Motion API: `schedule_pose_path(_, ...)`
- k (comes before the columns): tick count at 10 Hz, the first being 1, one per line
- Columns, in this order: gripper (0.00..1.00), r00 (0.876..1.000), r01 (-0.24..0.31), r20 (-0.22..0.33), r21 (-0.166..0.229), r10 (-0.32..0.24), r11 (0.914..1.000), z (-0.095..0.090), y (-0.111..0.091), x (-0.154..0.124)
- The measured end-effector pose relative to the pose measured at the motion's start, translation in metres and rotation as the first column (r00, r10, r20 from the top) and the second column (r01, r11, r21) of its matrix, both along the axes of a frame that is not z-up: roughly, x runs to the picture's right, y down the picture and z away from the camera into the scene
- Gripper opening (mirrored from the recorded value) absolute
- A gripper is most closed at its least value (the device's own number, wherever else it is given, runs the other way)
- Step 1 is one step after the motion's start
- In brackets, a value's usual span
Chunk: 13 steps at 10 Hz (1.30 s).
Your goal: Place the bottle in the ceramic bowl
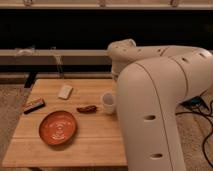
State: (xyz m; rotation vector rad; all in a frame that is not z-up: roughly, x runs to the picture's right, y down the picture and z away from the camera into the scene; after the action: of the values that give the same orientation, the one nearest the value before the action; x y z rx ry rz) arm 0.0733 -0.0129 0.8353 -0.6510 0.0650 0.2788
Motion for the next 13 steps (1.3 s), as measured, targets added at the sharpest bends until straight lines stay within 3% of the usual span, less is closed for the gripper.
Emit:
schedule_pose_path(4, 0.80, 1.000, -0.001, -0.001, -0.001, 0.001, 1.0000, 0.000, 0.001, 0.000)
schedule_pose_path(6, 0.80, 1.000, -0.014, -0.022, 0.022, 0.014, 0.9997, -0.009, -0.001, -0.004)
schedule_pose_path(11, 0.80, 0.995, -0.090, -0.025, 0.088, 0.093, 0.9920, -0.086, 0.021, -0.033)
schedule_pose_path(13, 0.80, 0.990, -0.132, -0.043, 0.105, 0.137, 0.9857, -0.108, 0.034, -0.023)
